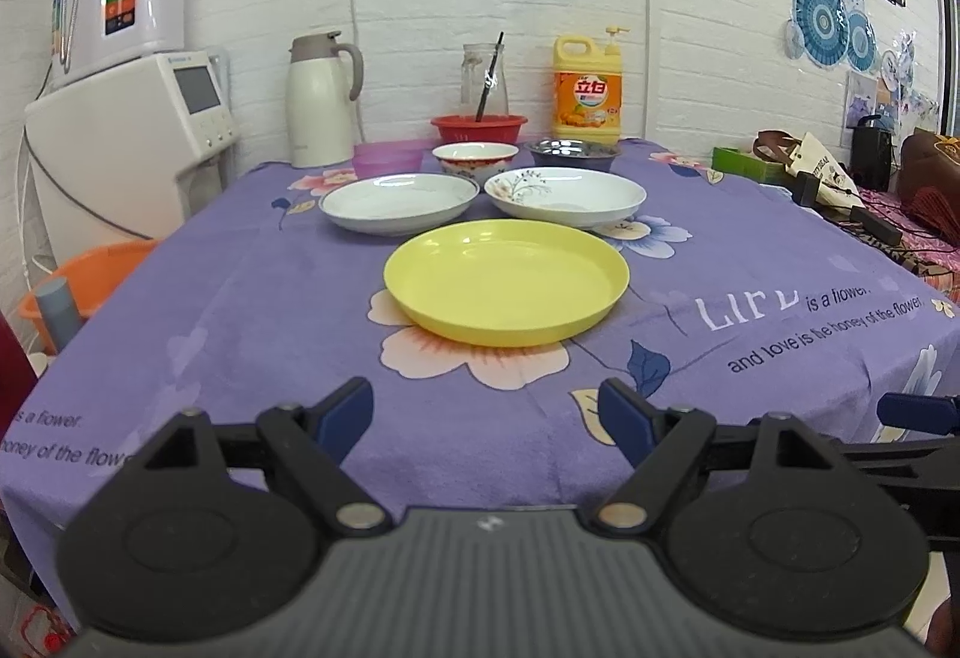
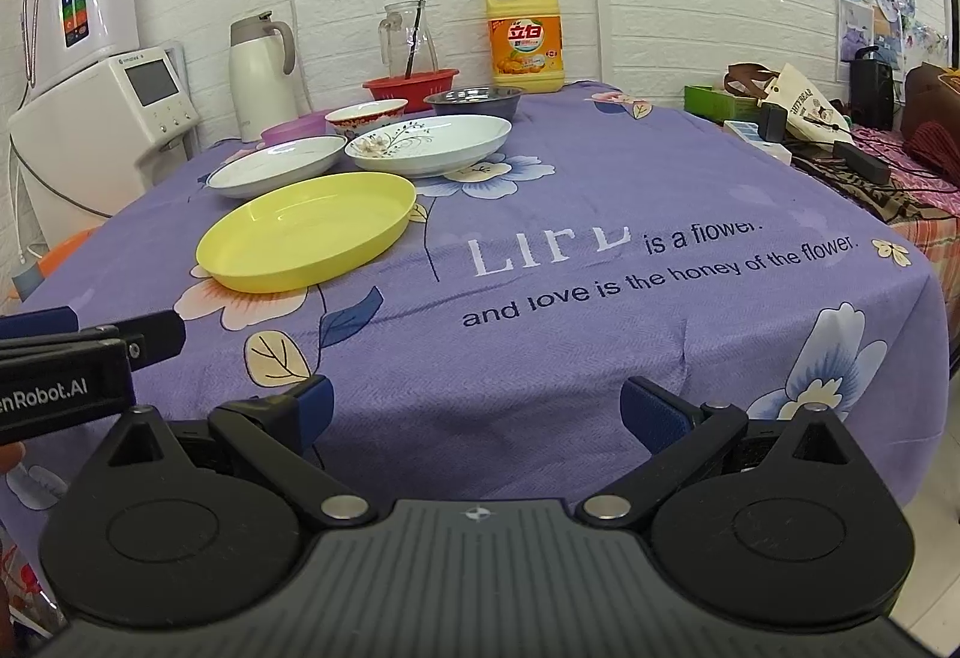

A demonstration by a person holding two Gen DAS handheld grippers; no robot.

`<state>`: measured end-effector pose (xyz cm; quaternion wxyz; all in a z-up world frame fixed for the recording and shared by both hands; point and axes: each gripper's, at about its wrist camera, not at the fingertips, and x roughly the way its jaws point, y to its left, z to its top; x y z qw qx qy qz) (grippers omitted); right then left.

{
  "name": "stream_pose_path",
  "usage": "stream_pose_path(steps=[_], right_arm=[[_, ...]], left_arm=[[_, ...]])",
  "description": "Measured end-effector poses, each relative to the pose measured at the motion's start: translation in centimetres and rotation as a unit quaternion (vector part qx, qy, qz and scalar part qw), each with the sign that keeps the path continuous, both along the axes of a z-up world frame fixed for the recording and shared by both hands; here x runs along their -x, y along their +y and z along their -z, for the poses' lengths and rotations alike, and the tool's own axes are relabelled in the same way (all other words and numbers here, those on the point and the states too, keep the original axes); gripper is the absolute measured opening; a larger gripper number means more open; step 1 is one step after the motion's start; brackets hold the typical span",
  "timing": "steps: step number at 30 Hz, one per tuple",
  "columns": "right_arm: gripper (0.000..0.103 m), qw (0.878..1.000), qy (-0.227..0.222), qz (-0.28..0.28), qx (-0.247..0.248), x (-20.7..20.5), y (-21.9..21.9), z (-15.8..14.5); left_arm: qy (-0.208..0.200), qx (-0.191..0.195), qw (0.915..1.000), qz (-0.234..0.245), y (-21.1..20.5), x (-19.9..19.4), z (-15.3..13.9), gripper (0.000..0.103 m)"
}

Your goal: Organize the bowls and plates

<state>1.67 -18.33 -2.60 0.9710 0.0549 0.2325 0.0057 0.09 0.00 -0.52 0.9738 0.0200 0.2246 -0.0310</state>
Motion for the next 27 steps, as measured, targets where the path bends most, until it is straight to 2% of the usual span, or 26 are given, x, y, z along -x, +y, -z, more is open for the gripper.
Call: stream_pose_path(steps=[27], right_arm=[[0.103, 1.0, 0.002, 0.003, -0.003, -0.12, -0.19, 0.11]], left_arm=[[0.003, 0.005, 1.0, 0.004, -0.04, -0.16, -0.03, 0.081]])
